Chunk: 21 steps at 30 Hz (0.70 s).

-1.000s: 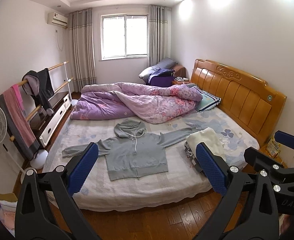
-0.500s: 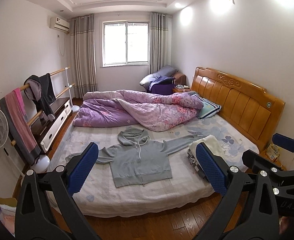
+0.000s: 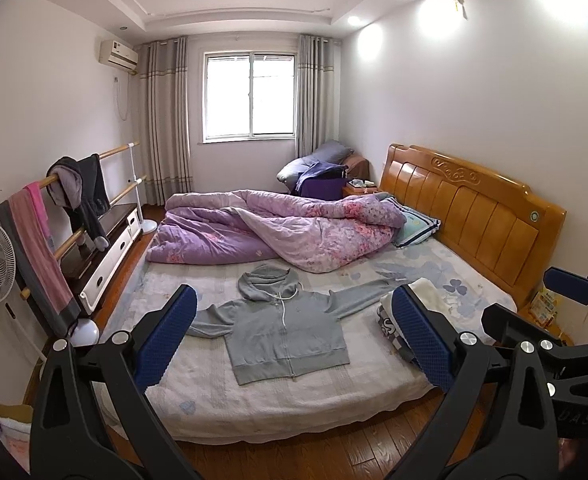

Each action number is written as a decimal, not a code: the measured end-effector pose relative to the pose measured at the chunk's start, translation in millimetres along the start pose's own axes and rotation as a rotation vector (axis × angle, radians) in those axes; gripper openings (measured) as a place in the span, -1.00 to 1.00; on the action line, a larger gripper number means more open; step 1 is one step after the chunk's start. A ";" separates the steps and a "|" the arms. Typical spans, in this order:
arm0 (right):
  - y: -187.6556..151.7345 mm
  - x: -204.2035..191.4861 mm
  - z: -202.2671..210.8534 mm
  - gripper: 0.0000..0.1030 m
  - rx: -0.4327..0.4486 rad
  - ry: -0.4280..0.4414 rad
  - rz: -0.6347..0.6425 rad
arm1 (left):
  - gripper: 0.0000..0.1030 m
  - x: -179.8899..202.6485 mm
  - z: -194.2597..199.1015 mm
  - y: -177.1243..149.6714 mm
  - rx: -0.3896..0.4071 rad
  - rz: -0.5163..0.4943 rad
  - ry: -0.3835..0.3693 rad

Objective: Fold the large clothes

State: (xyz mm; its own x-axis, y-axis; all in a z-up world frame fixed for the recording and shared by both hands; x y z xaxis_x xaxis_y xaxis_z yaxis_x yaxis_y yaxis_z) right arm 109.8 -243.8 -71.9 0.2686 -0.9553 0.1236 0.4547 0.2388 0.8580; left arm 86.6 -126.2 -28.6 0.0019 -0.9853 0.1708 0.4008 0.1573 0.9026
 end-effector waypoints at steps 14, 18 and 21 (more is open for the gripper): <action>-3.7 -1.5 -3.3 0.78 -0.018 -0.014 -0.011 | 0.90 -17.0 3.6 10.2 0.017 -0.009 0.002; -4.3 -1.5 -4.4 0.78 -0.020 -0.019 -0.008 | 0.90 -19.4 2.8 10.4 0.011 -0.010 0.000; -4.3 -1.0 -4.7 0.78 -0.020 -0.019 -0.007 | 0.90 -21.6 2.9 10.8 0.013 -0.011 0.001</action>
State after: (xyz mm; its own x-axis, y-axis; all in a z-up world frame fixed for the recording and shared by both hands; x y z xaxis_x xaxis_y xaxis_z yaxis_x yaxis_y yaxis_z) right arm 111.5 -243.0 -78.0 0.2496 -0.9600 0.1271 0.4737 0.2355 0.8486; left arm 88.3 -103.0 -21.4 -0.0015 -0.9870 0.1608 0.3887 0.1476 0.9095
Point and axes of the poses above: each gripper's, at about its wrist camera, not at the fingertips, and z roughly against the way its jaws point, x to its right, y to its top, the point moved 10 cm from there along -z, roughly the way its jaws point, and after that the axes turned 10 degrees about z, right-handed, at the moved point
